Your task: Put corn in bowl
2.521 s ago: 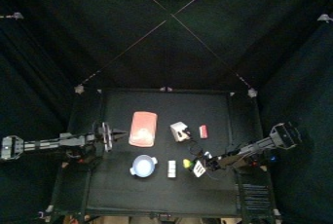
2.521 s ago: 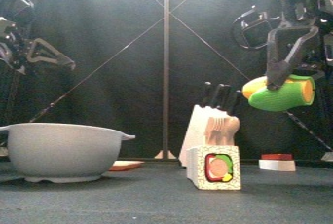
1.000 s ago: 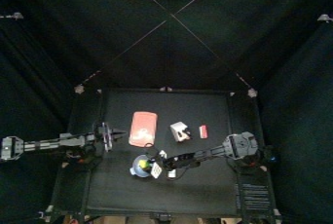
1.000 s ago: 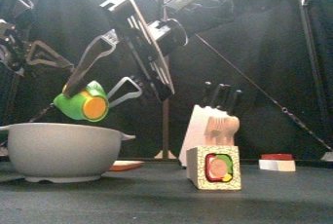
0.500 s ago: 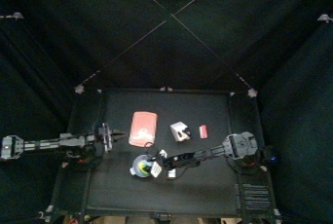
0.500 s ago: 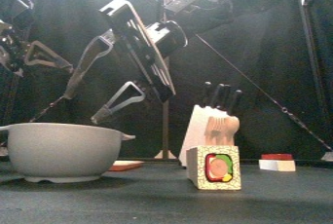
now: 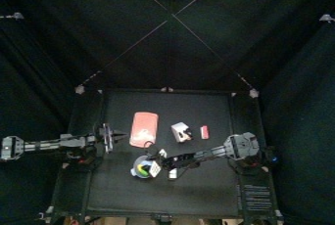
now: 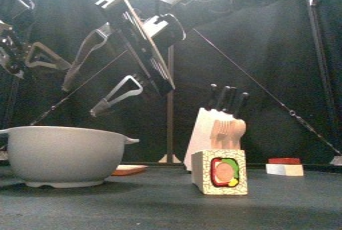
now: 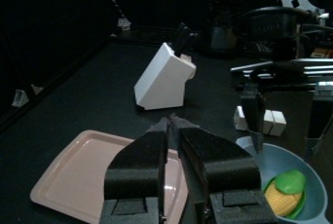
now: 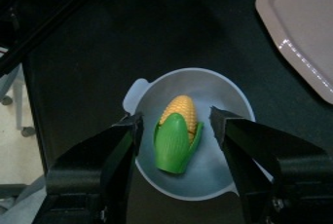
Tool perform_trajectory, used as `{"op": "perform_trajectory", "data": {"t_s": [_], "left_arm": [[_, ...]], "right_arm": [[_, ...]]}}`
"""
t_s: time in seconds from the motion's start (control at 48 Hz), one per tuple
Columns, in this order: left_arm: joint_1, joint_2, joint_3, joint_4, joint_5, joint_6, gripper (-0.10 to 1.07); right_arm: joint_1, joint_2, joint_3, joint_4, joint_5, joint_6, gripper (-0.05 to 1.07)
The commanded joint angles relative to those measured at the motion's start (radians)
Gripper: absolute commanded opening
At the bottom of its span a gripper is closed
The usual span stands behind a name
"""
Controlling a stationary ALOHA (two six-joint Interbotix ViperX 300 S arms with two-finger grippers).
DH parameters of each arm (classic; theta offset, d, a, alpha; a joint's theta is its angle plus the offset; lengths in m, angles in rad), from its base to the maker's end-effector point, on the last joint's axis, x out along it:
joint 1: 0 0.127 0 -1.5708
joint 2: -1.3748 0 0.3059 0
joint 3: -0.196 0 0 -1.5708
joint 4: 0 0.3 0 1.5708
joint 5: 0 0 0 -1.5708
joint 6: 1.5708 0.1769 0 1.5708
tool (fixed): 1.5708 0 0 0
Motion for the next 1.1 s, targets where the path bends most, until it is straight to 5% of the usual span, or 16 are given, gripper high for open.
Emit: {"op": "perform_trajectory", "data": {"t_s": [0.0, 1.083], "left_arm": [[0.0, 0.003, -0.018, 0.0, -0.009, 0.0, 0.54], [0.003, 0.003, -0.015, -0.002, -0.009, 0.0, 0.54]], "right_arm": [[-0.002, -0.023, -0.031, 0.005, 0.014, 0.0, 0.9], [0.0, -0.023, -0.029, 0.107, 0.067, -0.002, 0.9]]}}
